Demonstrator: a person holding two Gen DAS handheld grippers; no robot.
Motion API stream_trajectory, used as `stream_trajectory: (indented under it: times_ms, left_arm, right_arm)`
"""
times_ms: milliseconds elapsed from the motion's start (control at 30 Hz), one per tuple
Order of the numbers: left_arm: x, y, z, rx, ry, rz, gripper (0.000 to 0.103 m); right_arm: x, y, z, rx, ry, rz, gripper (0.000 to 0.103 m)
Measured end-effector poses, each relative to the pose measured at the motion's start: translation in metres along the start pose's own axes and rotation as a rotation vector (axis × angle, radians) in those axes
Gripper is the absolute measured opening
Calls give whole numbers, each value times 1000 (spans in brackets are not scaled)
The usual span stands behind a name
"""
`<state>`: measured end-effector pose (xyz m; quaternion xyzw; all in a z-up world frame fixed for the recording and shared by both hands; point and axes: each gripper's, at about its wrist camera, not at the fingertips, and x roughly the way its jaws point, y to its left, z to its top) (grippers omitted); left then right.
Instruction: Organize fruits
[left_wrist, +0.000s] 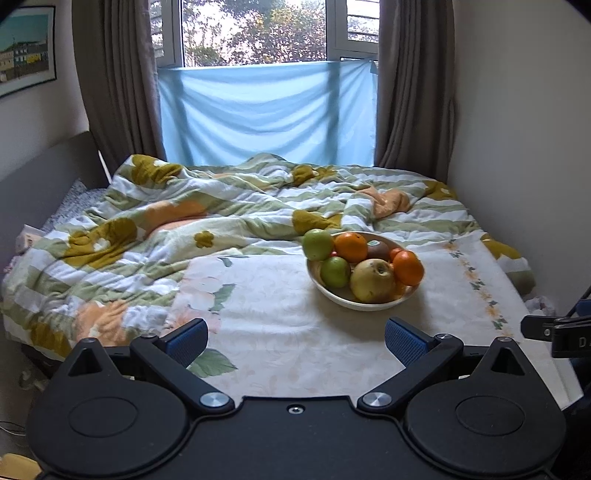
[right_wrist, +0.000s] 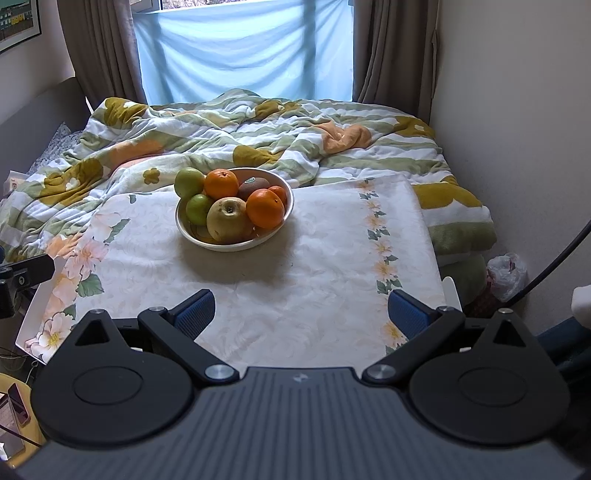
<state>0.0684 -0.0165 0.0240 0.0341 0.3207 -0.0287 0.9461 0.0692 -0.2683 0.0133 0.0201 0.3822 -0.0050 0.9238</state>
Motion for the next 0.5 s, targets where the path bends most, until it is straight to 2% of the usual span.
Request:
stream_trajectory:
  times_ms: [100, 300, 500]
  left_arm:
    - [-2, 2, -1, -2, -16, -4, 103]
    - [1, 5, -5, -19, 1, 16, 103]
    - [1, 12, -8, -53, 1, -2, 103]
  right_arm:
    - [1, 1, 0, 1, 0, 2, 103]
    - [1, 2, 0, -2, 2, 1, 103]
    - [1, 2, 1, 0, 3, 3, 103]
